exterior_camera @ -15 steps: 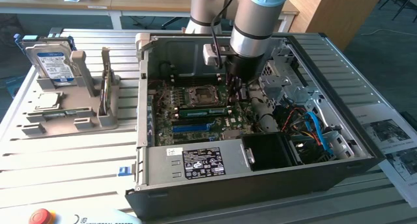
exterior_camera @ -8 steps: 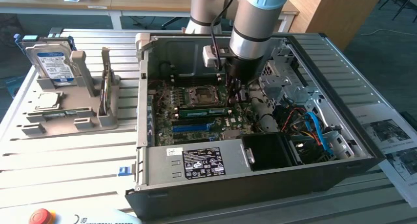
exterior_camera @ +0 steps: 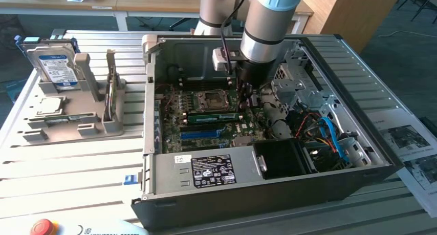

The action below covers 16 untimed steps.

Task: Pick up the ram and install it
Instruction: 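Press down the ram until it locks into place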

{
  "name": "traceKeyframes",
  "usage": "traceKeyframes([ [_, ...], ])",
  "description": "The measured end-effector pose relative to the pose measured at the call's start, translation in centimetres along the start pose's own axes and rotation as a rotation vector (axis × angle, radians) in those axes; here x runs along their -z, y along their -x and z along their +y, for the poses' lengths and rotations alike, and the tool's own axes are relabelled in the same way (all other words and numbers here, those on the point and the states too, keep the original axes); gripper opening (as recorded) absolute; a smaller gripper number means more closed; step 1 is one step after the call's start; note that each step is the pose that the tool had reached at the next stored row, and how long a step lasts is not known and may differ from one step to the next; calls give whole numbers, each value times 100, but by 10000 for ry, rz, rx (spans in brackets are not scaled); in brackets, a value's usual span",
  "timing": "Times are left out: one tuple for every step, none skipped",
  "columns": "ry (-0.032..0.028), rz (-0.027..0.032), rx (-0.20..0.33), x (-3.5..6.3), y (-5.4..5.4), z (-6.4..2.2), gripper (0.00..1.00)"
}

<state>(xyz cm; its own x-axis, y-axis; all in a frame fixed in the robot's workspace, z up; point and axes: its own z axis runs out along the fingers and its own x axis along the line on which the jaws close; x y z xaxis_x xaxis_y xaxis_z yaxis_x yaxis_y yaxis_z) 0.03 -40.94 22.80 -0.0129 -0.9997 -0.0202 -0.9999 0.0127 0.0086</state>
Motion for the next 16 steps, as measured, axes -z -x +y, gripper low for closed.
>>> traceKeyframes([
  [0, 0, 0, -2, 0, 0, 10],
  [-1, 1, 0, -4, 0, 0, 10],
  [-1, 1, 0, -7, 0, 0, 10],
  [0, 3, 0, -9, 0, 0, 10],
  [0, 3, 0, -12, 0, 0, 10],
  [0, 4, 0, -14, 0, 0, 10],
  [0, 3, 0, -17, 0, 0, 10],
  [0, 4, 0, -19, 0, 0, 10],
  [0, 4, 0, -21, -1, 0, 10],
  [0, 5, 0, -22, -1, 0, 10],
  [1, 5, 0, -22, -1, 0, 10],
  [0, 6, 0, -22, -1, 0, 10],
  [0, 5, 0, -23, 0, 0, 10],
  [0, 4, 0, -23, 0, 0, 10],
  [-1, 3, 0, -23, 0, 0, 10],
  [0, 4, 0, -23, -1, 0, 10],
])
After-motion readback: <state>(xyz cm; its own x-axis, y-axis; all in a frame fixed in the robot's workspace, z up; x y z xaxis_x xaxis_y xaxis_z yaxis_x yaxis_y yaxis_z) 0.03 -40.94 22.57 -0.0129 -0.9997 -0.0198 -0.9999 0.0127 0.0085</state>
